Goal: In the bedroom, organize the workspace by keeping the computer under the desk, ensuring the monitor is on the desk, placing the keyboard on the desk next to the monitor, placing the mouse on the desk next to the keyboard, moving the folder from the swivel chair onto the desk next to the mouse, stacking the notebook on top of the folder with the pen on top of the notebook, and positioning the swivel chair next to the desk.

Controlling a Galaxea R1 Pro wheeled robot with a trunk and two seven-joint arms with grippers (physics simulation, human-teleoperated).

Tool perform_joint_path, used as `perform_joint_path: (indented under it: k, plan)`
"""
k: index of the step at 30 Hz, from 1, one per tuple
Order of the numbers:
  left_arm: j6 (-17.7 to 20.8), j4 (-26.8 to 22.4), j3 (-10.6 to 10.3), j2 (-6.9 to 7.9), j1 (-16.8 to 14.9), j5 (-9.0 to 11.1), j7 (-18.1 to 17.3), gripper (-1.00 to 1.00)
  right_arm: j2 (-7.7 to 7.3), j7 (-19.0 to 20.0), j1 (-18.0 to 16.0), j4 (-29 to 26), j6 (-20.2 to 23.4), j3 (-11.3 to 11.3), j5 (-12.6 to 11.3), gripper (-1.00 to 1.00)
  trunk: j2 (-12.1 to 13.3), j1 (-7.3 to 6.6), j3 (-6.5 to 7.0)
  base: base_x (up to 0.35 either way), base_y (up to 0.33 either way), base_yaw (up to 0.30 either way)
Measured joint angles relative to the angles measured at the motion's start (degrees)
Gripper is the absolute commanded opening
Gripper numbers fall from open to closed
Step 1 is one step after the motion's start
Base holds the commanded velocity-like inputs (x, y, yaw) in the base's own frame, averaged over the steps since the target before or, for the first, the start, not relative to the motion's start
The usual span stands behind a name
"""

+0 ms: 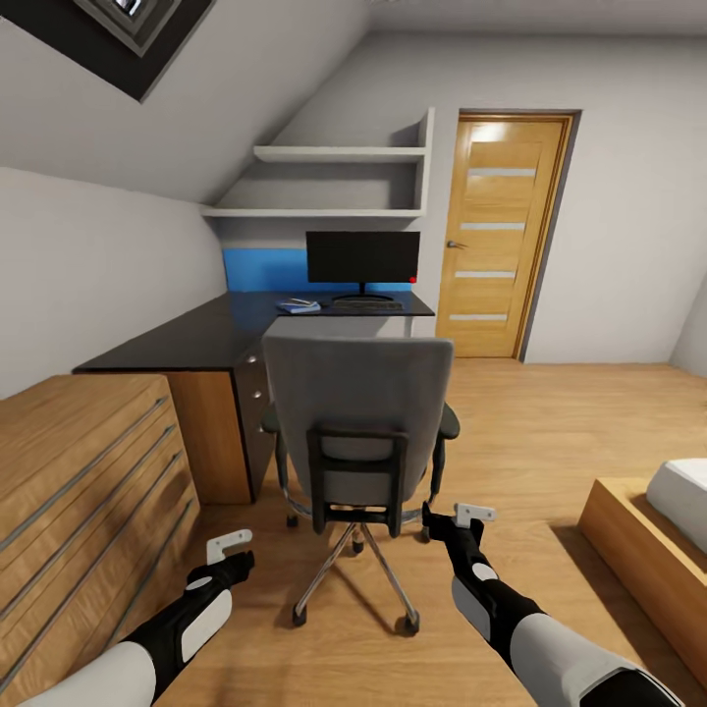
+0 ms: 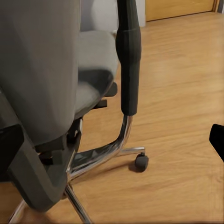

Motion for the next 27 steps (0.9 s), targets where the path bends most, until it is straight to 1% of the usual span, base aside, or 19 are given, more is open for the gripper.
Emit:
perform_joint_path:
  k: [8, 12, 13, 14, 20, 24, 26, 27]
  plan:
    - [0.1, 0.0, 0.0, 0.0, 0.0, 0.1, 0.0, 1.0, 0.13, -0.1, 0.0, 0.0, -0.5, 0.1, -0.1, 1.0, 0.0, -0.01, 0.0, -0.007, 0.008, 0.0]
    - [0.0, 0.0, 0.0, -0.01, 0.0, 0.0, -0.1, 1.0, 0.22, 0.0, 0.0, 0.0, -0.8, 0.0, 0.0, 1.0, 0.0, 0.0, 0.02, -0.049, 0.141, -0.069]
    - [0.0, 0.1, 0.0, -0.06, 0.0, 0.1, -0.1, 1.0, 0.2, 0.0, 0.0, 0.1, -3.3, 0.0, 0.0, 1.0, 0.0, 0.01, 0.03, -0.222, 0.072, -0.059]
    - [0.0, 0.1, 0.0, -0.06, 0.0, 0.1, -0.1, 1.0, 0.24, 0.0, 0.0, 0.1, -3.7, 0.0, 0.0, 1.0, 0.0, 0.02, 0.03, -0.226, -0.02, -0.038]
    - [0.0, 0.1, -0.2, -0.09, 0.0, 0.1, 0.0, 1.0, 0.35, 0.0, 0.0, 0.1, -4.1, 0.1, 0.0, 1.0, 0.0, 0.02, 0.04, -0.234, -0.159, -0.013]
    - [0.0, 0.1, -0.3, -0.1, 0.0, 0.1, 0.0, 1.0, 0.37, 0.0, 0.1, 0.1, -4.1, 0.1, 0.0, 1.0, 0.0, 0.0, 0.04, -0.08, -0.083, -0.001]
    - [0.0, 0.1, -0.3, -0.24, 0.0, 0.1, 0.0, 1.0, 0.37, 0.0, 0.1, 0.1, -4.2, 0.1, 0.0, 1.0, 0.0, 0.0, 0.04, -0.018, -0.019, 0.0]
    - [-0.2, 0.0, -0.3, -1.53, 0.0, 0.0, 0.2, 1.0, 0.48, 0.0, 0.1, 0.1, -4.2, 0.1, 0.0, 1.0, 0.0, 0.0, 0.04, -0.005, -0.005, 0.0]
